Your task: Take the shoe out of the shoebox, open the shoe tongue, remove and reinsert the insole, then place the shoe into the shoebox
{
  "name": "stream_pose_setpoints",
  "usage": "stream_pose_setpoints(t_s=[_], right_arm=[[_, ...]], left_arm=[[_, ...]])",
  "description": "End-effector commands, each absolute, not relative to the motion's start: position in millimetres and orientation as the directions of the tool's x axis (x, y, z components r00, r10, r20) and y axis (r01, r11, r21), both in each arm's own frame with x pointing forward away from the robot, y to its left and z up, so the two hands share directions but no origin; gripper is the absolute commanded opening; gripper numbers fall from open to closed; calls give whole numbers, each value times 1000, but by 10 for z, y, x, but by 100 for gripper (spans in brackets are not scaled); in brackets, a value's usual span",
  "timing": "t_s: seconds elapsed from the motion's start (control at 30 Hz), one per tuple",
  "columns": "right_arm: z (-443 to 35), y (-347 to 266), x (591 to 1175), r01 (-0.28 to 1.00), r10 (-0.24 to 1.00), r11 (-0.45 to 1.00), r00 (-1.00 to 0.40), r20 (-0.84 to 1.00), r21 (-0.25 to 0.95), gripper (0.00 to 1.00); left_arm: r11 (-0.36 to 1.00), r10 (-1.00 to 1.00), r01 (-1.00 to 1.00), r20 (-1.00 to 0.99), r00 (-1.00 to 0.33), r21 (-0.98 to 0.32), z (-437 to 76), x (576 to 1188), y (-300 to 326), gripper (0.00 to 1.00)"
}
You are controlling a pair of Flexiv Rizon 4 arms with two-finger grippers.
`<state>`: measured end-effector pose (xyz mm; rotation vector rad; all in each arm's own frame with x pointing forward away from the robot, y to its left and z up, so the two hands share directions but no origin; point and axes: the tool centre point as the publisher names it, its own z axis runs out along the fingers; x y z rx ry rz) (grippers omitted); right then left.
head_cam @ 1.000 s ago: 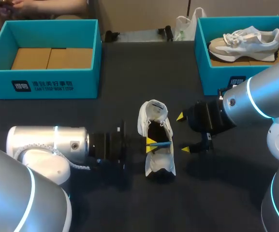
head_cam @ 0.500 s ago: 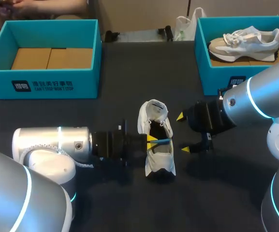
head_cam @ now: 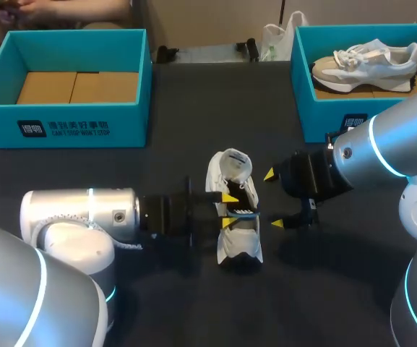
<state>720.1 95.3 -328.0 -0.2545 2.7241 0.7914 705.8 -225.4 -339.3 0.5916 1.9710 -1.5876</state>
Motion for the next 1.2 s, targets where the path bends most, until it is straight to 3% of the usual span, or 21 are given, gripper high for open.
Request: stream_pose_setpoints(t_s=[0.03, 0.17, 0.27, 1.0, 1.03, 1.07, 1.2], right_arm=[[-3274, 944, 7190, -248, -86, 833, -941, -326, 494, 100], [-3274, 944, 7190, -248, -86, 833, -941, -326, 494, 100], [-3274, 944, 7190, -248, -86, 833, -941, -326, 494, 100], [-3274, 944, 7190, -248, -86, 833, -941, -326, 494, 100], [-3274, 944, 7190, -248, -86, 833, -941, -326, 494, 100], [-3274, 944, 7190, -248, -86, 833, -941, -326, 494, 100], [-3274, 944, 7190, -248, -86, 833, -941, -326, 494, 100]], left_arm=[[210, 8, 638, -651, -759, -741, -3295, 6965, -2152, 30], [200, 16, 641, -651, -759, -741, -3254, 6897, -2171, 21], [199, 25, 635, -644, -765, -747, -3295, 6875, -2205, 0], [243, 69, 652, -658, -750, -718, -3548, 7153, -2190, 0], [237, 68, 653, -659, -749, -719, -3531, 7131, -2201, 14], [228, 66, 655, -660, -748, -720, -3499, 7096, -2212, 21], [200, 57, 663, -667, -743, -721, -3408, 7004, -2230, 29]])
